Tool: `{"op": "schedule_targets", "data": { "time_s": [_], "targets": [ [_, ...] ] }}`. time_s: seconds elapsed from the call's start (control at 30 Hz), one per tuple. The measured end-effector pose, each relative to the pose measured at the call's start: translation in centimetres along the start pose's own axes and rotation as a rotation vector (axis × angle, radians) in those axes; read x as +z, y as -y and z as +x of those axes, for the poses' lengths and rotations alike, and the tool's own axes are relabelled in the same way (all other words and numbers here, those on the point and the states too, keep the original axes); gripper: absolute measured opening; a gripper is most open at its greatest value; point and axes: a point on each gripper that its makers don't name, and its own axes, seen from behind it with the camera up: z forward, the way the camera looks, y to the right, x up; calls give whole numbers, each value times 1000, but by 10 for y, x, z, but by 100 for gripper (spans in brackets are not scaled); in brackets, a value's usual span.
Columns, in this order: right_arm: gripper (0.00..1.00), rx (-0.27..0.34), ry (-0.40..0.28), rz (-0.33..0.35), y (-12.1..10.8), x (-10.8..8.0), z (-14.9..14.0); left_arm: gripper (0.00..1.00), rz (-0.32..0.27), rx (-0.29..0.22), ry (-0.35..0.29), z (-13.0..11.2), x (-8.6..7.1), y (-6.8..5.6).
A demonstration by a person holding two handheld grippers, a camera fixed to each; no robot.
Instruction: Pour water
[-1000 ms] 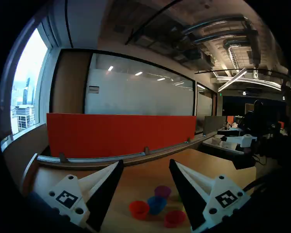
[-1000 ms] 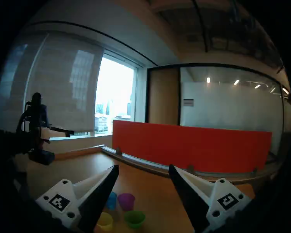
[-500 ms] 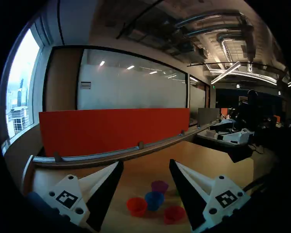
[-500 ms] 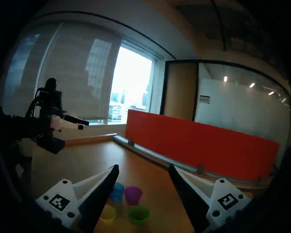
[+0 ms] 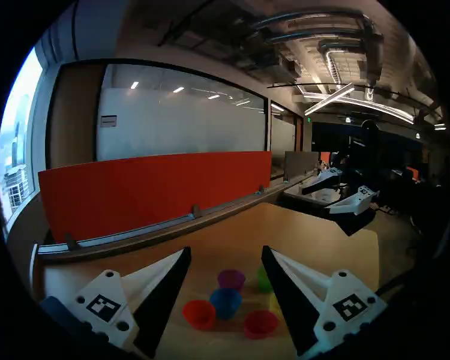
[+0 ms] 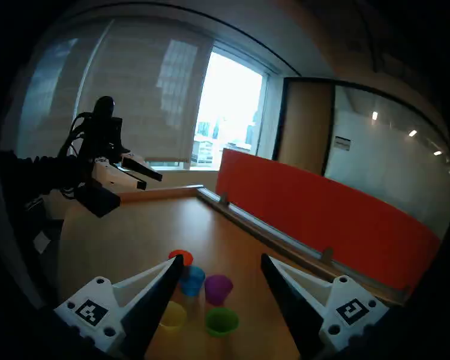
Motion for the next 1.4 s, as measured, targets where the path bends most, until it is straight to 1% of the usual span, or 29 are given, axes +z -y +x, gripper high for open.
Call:
{"op": "schedule_targets", "data": {
  "time_s": [0.17,0.37,0.6,0.8,1.0,1.27,1.4],
  "targets": [
    [100,2,34,26,0,3,-5,87,-19,17,34,-9,5,3],
    [100,2,70,43,-4,10,-11,87,-65,48,88,-26,12,-1],
    [100,12,134,76,-8,17,-30,87,-117,86,155,-49,23,-6],
    [100,-3,185,100,-7,27,-47,87,-153,100,207,-67,37,-7],
    [100,-8,226,122,-6,36,-64,87,-162,124,251,-86,49,-4],
    [100,2,262,129,-12,44,-86,87,-192,143,299,-110,60,-2],
    [100,7,276,133,-13,48,-96,87,-200,163,319,-121,67,0]
  ]
}}
